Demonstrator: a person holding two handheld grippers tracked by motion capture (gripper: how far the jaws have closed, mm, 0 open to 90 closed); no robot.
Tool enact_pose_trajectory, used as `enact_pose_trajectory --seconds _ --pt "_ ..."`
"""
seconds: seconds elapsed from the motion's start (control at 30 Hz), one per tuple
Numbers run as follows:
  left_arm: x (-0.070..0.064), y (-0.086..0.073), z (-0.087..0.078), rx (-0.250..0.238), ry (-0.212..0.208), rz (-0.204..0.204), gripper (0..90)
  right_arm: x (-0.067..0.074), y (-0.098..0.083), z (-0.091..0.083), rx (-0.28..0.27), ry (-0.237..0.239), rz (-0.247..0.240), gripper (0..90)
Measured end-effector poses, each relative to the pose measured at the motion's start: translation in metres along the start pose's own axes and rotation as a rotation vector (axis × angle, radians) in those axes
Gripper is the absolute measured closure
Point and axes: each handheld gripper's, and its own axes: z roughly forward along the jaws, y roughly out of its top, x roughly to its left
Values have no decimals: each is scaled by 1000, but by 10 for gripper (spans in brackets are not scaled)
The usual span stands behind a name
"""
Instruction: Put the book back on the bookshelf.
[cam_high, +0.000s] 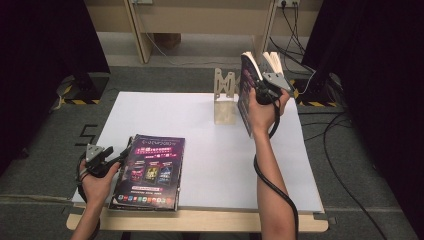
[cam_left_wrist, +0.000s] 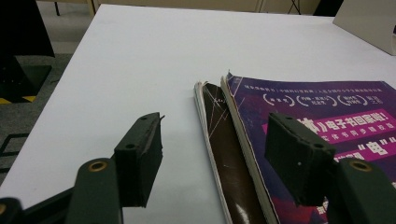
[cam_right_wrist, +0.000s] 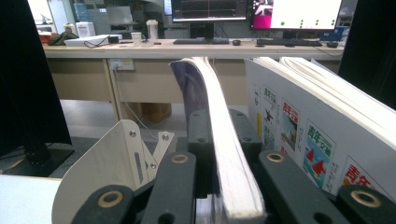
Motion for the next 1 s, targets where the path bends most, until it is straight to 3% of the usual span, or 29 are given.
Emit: enact_pose_trajectory --seconds 0.4,0.6,0.83,1.0 --pt "0 0 0 1 -2 1 362 -2 3 -1 2 1 8 736" --pt "0 0 0 1 -2 1 362 -2 4 5 29 -6 -12 722" --pt "0 0 0 3 -4 0 360 2 7 11 73 -1 -32 822" --pt "0 0 0 1 -4 1 361 3 6 11 62 -15 -32 831"
